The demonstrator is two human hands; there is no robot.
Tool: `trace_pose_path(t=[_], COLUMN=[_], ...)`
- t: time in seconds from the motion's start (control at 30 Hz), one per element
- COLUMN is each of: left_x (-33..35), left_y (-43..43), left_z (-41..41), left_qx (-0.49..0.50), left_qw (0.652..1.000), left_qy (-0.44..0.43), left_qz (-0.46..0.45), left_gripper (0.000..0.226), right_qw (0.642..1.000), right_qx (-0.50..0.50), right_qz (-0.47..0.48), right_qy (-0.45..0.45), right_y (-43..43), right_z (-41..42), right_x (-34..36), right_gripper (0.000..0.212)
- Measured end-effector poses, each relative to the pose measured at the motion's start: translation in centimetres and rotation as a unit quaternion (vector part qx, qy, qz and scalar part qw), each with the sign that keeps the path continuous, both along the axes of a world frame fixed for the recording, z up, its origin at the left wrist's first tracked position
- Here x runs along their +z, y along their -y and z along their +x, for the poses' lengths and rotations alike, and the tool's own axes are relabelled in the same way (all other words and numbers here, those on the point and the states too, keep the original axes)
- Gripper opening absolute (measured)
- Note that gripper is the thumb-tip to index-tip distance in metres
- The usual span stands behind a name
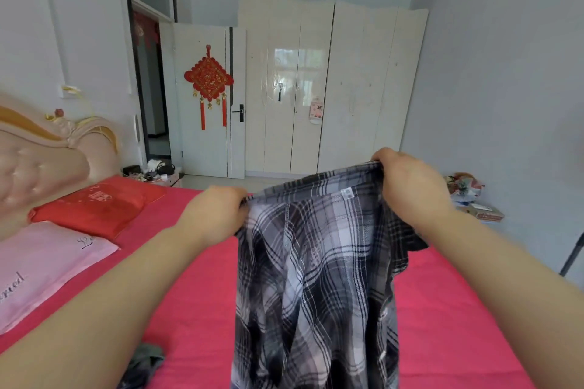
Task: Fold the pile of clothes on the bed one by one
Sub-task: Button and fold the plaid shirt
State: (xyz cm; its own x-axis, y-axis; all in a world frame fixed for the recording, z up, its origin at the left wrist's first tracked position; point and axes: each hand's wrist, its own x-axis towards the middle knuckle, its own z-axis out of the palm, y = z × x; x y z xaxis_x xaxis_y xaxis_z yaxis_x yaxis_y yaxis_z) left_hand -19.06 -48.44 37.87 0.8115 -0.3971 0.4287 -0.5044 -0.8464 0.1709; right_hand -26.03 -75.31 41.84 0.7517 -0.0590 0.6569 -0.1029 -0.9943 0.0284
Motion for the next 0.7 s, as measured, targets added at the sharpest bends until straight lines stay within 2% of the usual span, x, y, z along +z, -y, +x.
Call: trace_pose_path(t=[0.07,0.17,0.23,0.4,0.5,0.57,0.63,0.7], left_x=[1.9,3.8,4.1,6.0,7.1,7.0,7.0,7.5], left_y=[0.1,0.6,1.0,2.2,3.3,3.9,4.4,4.8], left_z=[0.0,-0.3,-0.6,-1.5,-2.5,-3.2,-4.0,-4.9], left_qx=[0.008,0.031,0.042,0.04,0.043,0.031,0.014,0.002], left_qw=[0.998,0.995,0.996,0.989,0.984,0.967,0.925,0.881], left_qy=[0.021,0.013,0.015,0.082,0.065,-0.008,-0.085,-0.121], left_qz=[-0.061,-0.094,-0.081,-0.113,-0.158,-0.252,-0.369,-0.457], left_gripper=[0.014,0.012,0.018,0.02,0.021,0.02,0.018,0.016], right_qw=[0.999,0.992,0.993,0.994,0.983,0.954,0.911,0.873], right_qx=[-0.032,-0.065,-0.061,-0.081,-0.061,-0.03,-0.001,0.031], right_qz=[-0.038,-0.067,-0.028,0.066,0.163,0.287,0.406,0.485], right_qy=[0.002,-0.08,-0.101,-0.027,-0.064,-0.088,-0.078,-0.047], right_y=[0.9,2.0,2.6,3.1,3.2,3.4,3.5,3.4], right_z=[-0.2,-0.5,-0.8,-1.9,-2.3,-2.5,-2.8,-3.3], right_x=[-0.1,-1.3,-1.9,0.1,1.0,0.9,1.1,1.7], right_gripper=[0.027,0.014,0.012,0.014,0.019,0.02,0.021,0.024])
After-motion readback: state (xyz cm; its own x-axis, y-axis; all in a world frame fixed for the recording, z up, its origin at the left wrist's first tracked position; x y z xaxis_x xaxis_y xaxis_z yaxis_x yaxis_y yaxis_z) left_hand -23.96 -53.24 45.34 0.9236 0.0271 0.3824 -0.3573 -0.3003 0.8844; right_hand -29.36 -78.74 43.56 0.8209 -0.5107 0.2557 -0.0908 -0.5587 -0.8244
